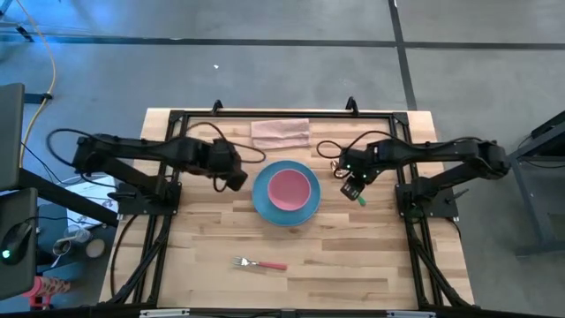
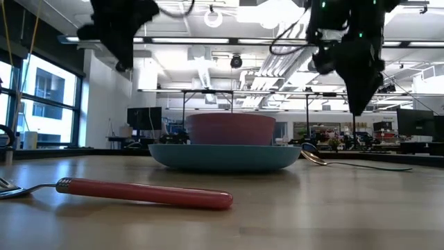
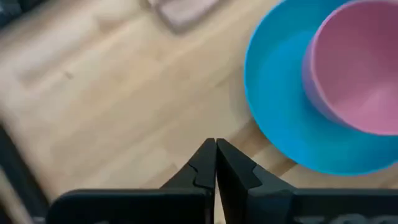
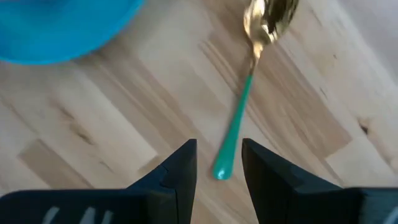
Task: Set table place
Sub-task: Adjust the plate, then put the spoon into the bowl
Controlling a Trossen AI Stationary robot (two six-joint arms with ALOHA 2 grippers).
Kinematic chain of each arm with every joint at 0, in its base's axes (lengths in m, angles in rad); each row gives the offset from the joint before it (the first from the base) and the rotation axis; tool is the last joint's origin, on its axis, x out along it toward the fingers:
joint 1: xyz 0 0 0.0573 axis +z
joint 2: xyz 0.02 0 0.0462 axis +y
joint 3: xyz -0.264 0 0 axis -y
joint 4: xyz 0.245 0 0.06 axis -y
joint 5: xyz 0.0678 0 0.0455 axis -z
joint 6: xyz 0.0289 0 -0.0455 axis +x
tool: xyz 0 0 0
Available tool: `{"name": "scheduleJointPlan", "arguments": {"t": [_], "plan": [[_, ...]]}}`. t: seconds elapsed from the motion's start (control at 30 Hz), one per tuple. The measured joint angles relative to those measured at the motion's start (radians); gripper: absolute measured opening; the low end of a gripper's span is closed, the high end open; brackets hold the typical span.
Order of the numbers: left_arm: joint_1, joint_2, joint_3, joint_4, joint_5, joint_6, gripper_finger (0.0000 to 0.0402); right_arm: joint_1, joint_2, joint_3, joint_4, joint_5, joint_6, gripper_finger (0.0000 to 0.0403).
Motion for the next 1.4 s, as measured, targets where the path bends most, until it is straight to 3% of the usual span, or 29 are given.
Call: {"name": "scheduleJointPlan", "arguments": {"t": [0.27,0.53,0.9,1.0,1.13,1.3,1.4], "plan": [[0.0,-0.013,0.183,-0.175,-0.11,0.034,0.0055,-0.056,0.094,-0.075,0.142,-0.041,-0.046,0.0119],[0.0,-0.012,0.196,-0.198,-0.112,0.038,0.0122,-0.105,0.248,-0.078,0.226,0.054,-0.111,0.0119],[0.0,-0.012,0.196,-0.211,-0.102,0.038,0.015,-0.146,0.391,-0.079,0.275,-0.01,-0.189,0.0118],[0.0,-0.012,0.196,-0.212,-0.089,0.038,0.015,-0.155,0.392,-0.079,0.28,-0.02,-0.193,0.0093],[0.0,-0.012,0.196,-0.212,-0.081,0.038,0.0151,-0.17,0.391,-0.08,0.285,-0.045,-0.218,0.0015],[0.0,-0.012,0.196,-0.214,-0.069,0.046,0.0152,-0.187,0.382,-0.034,0.189,-0.063,-0.244,0.0003],[0.0,-0.012,0.196,-0.218,-0.053,0.056,0.0152,-0.188,0.323,0.044,-0.029,-0.073,-0.282,0.0002]]}}
